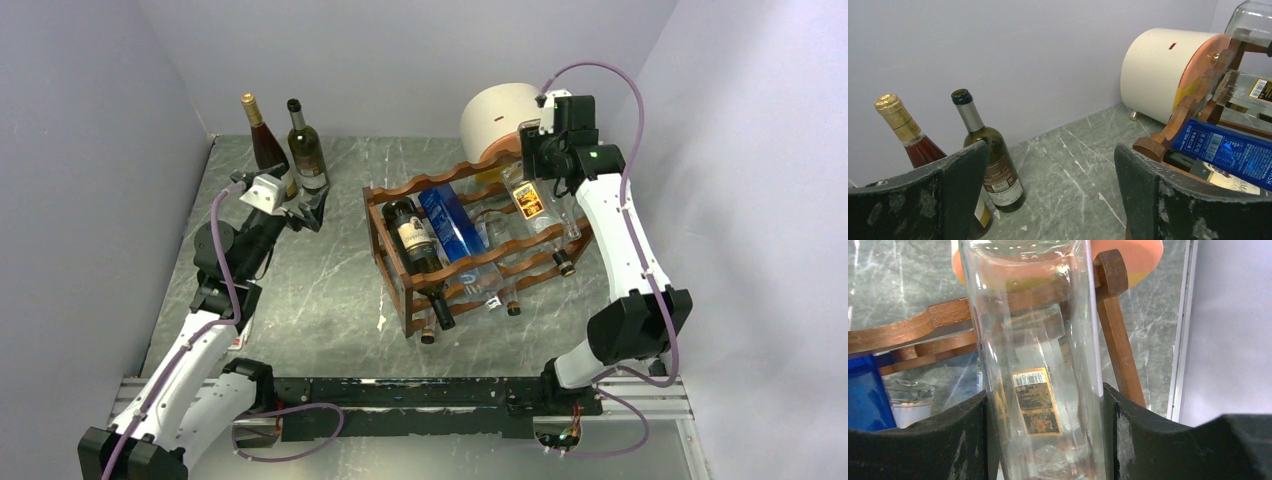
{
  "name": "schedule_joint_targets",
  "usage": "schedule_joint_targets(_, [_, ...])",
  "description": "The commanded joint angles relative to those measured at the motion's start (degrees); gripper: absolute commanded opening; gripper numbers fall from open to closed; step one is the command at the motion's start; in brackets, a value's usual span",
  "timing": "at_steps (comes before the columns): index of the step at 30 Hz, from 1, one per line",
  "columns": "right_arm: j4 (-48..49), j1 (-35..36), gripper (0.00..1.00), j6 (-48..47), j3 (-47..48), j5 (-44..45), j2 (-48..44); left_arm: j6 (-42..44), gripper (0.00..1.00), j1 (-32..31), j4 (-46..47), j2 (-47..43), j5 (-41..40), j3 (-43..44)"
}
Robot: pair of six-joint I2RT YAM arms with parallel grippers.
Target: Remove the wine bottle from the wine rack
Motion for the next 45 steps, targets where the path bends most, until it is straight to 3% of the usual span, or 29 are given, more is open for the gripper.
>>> schedule_joint_targets(1, [4.29,0.1,0.36,3.91,-0.26,-2.96,-4.12,-0.59,0.99,-0.51,2.71,0.4,-1.16,-0.33])
schedule_joint_targets(6, [4.87,0.14,0.16,7.5,0.43,-8.56,-5.87,-1.75,1.0,-0.51,3.43,0.77,-1.49,-0.51])
schedule_joint_targets(14, [7.02,0.13,0.0,15.5,-0.2,-14.38,-8.28,-3.13,0.99,-0.5,5.61,1.33,-5.61,-1.79])
schedule_joint_targets(21, [7.26,0.12,0.0,32.62,2.21,-26.67,-8.36,-4.55,0.99,-0.51,6.53,0.9,-9.44,-2.6])
schedule_joint_targets(26, [19.44,0.1,0.0,49.32,-8.03,-44.16,-11.95,-4.46,0.99,-0.8,6.05,0.18,-12.1,-2.67])
schedule_joint_targets(33, [37.85,0.55,0.0,71.39,-20.69,-52.25,-19.2,-3.65,0.99,-3.24,7.48,-0.78,-15.04,-3.94])
schedule_joint_targets(38, [36.92,0.58,0.0,79.05,-22.99,-48.86,-23.65,-6.25,0.99,-3.86,8.71,0.62,-8.52,-2.56])
schedule_joint_targets(45, [38.22,0.73,0.0,90.04,-24.87,-52.85,-22.99,-10.56,0.88,-4.06,5.29,4.97,16.22,7.61])
